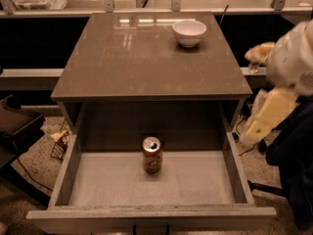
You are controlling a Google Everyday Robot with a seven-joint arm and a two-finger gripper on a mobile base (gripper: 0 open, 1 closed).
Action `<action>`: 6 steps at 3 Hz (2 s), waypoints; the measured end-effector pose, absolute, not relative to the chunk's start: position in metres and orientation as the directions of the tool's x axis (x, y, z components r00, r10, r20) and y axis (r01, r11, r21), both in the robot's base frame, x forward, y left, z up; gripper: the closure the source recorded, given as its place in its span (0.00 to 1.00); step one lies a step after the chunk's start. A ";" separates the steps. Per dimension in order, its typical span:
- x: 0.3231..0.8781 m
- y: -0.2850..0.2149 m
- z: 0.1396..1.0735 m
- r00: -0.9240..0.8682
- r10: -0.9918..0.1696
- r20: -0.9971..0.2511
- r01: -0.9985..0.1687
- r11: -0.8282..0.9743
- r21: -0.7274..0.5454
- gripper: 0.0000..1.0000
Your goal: Pick orange can from top drawer and place on counter
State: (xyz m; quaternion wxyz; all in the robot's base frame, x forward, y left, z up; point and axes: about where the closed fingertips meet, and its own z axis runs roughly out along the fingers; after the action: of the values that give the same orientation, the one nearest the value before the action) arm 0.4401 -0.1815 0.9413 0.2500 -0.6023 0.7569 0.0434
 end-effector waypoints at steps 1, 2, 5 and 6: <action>0.437 -0.153 0.882 -0.121 -0.807 -0.578 -0.945 0.272 -0.182 0.00; 0.444 -0.112 0.844 -0.098 -0.680 -0.726 -0.951 0.280 -0.133 0.00; 0.454 -0.064 0.824 -0.078 -0.555 -0.828 -0.960 0.265 -0.088 0.00; 0.458 -0.052 0.807 -0.089 -0.526 -0.845 -0.958 0.279 -0.072 0.00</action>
Offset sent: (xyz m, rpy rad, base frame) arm 0.0149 0.1200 -0.1331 0.6769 -0.0005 0.0875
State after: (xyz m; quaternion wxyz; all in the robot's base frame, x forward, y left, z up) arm 0.4584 -0.0524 0.8068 0.4064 -0.5387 0.6887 0.2652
